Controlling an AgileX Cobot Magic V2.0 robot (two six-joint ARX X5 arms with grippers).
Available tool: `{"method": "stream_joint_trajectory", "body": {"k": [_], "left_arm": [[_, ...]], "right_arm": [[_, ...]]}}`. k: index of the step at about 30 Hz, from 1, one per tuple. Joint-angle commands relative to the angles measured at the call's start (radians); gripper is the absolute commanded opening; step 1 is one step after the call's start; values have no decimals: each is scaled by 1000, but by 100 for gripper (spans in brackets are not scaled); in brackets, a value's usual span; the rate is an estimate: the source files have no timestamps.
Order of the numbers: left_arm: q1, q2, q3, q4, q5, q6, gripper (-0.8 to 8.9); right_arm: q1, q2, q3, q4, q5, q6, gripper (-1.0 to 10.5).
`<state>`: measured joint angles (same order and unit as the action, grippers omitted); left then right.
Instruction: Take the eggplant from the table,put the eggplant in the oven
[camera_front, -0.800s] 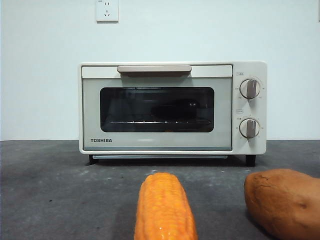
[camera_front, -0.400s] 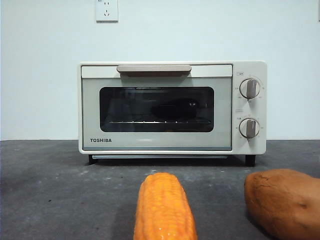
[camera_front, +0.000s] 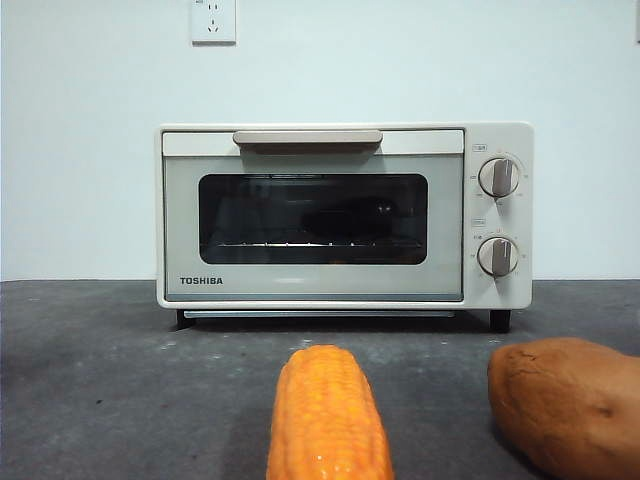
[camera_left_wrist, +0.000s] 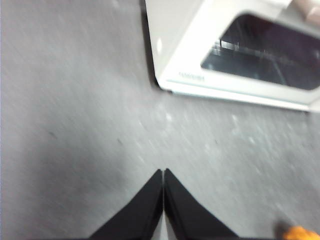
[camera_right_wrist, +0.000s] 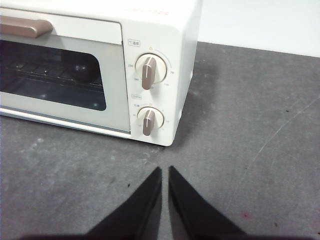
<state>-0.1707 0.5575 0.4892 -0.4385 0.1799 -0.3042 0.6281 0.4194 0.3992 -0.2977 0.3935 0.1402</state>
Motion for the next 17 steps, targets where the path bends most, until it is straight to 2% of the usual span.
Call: {"method": "stream_joint_trajectory", "body": {"k": [1,3,6,9,17], "left_arm": [[-3,-109,6,18,-46,176,6],[5,-206,-22,88,-97,260,6],[37,-328,-148,294,-133,345,6],[55,-425,-270,413,-132,352,6],[55,-555,-416,431,-132,353,6]], "right_arm": [[6,2,6,13,3,17,12],[6,2,6,13,3,17,12],[6,2,6,14,3,17,12],[6,2,6,13,3,17,12],[6,2,6,14,3,17,12]]}}
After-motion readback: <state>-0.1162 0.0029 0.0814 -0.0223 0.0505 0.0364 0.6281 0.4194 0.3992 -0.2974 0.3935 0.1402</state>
